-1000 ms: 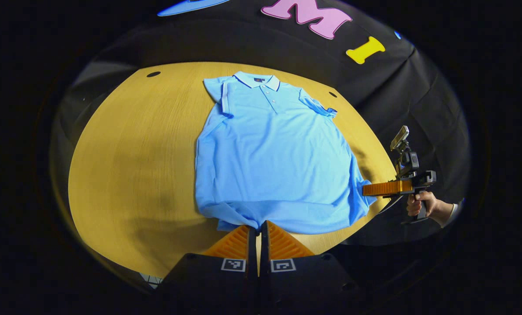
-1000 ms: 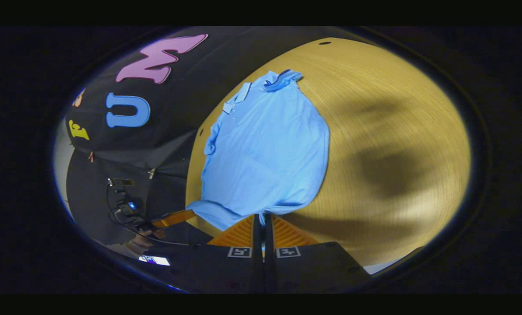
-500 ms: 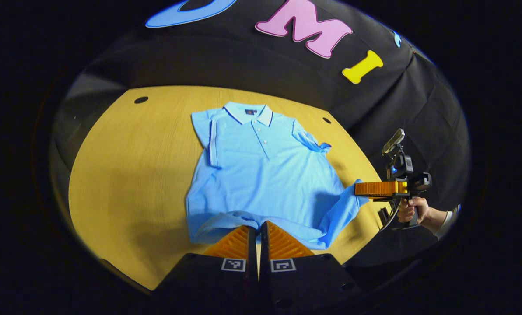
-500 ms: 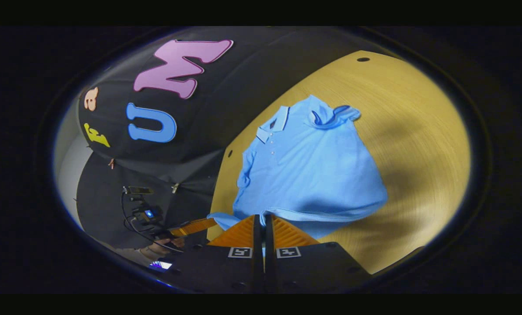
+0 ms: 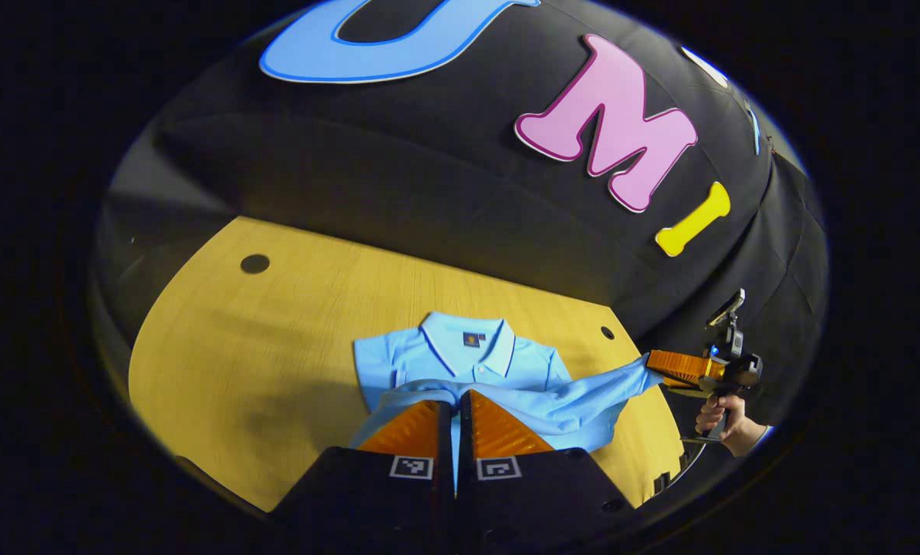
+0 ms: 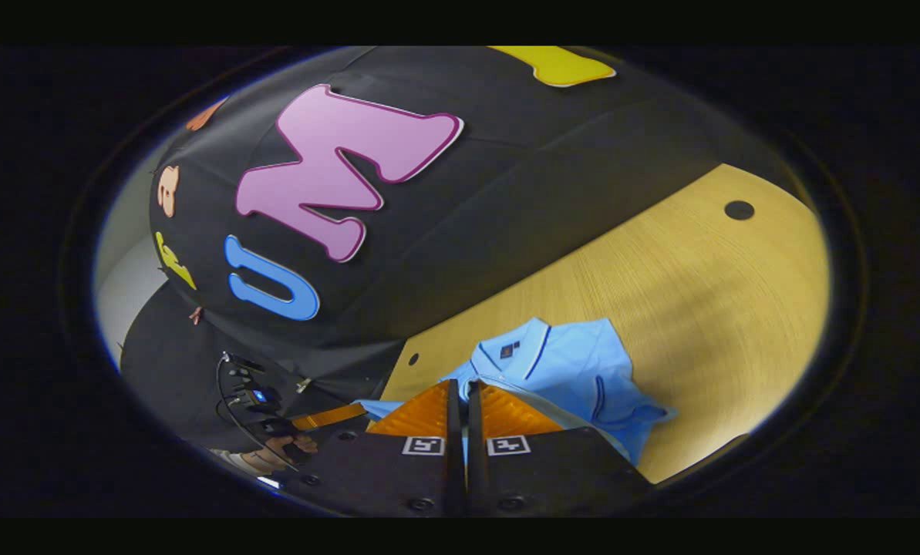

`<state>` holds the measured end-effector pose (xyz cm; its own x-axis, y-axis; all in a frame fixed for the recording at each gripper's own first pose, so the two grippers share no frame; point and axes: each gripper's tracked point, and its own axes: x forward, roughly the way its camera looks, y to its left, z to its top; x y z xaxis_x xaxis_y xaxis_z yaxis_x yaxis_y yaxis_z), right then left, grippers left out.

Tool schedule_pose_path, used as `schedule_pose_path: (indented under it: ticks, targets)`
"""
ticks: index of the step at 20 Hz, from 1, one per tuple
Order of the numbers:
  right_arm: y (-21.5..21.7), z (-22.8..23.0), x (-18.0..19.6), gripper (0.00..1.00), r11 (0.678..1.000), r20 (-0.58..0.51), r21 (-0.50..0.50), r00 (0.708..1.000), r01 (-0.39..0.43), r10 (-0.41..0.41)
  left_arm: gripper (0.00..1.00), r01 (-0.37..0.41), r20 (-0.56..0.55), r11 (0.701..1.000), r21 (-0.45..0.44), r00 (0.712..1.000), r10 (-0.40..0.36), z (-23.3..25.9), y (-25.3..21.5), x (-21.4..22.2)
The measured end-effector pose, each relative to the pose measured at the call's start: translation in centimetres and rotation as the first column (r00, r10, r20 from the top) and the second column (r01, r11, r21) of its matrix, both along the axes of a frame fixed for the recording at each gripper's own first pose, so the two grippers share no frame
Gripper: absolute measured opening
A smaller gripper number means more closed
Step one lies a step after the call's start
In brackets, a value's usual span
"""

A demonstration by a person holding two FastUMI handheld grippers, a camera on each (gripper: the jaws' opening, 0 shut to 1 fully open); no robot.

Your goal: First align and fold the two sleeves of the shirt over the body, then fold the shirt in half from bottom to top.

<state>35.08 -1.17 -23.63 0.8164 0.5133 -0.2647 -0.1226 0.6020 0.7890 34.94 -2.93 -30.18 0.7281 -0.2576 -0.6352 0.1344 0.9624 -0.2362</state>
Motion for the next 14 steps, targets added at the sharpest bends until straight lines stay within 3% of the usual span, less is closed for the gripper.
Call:
schedule_pose_path:
  ticks: [2, 7, 8, 9, 10, 11, 12, 14]
  targets:
    - [-0.5, -1.2, 4.1, 0.05, 0.998, -0.008, -0.065, 1.0, 0.004, -0.004, 0.06, 0.003, -0.007, 0.999, 0.053, 1.0, -0.003, -1.7, 0.3, 3.4]
    - [0.1, -7.4, 10.4, 0.05, 0.988, -0.123, -0.154, 0.992, 0.022, -0.041, 0.06, -0.145, -0.113, 0.986, 0.078, 0.982, 0.153, -7.7, 2.7, 9.1]
    - [-0.1, -8.6, 11.0, 0.0, 0.986, -0.145, -0.165, 0.987, 0.039, -0.063, 0.07, -0.157, -0.123, 0.984, 0.088, 0.978, 0.167, -8.4, 3.2, 9.7]
    - [-0.7, -9.5, 11.6, 0.11, 0.984, -0.166, -0.17, 0.982, 0.061, -0.09, 0.08, -0.169, -0.128, 0.982, 0.081, 0.976, 0.178, -8.8, 3.4, 10.3]
    - [-1.1, -10.3, 12.1, 0.12, 0.983, -0.188, -0.162, 0.975, 0.088, -0.118, 0.14, -0.201, -0.124, 0.977, 0.068, 0.97, 0.208, -9.0, 3.9, 11.2]
    - [-1.6, -11.0, 12.5, 0.19, 0.981, -0.207, -0.154, 0.968, 0.113, -0.144, 0.31, -0.234, -0.121, 0.971, 0.041, 0.964, 0.237, -8.8, 4.1, 11.7]
    - [-2.3, -11.1, 13.2, 0.0, 0.978, -0.211, -0.149, 0.962, 0.146, -0.175, 0.48, -0.275, -0.107, 0.961, 0.04, 0.955, 0.278, -8.5, 5.0, 12.3]
    - [-2.8, -10.9, 14.3, 0.1, 0.977, -0.209, -0.117, 0.957, 0.178, -0.2, 0.82, -0.295, -0.065, 0.951, 0.092, 0.951, 0.301, -8.3, 6.4, 12.7]
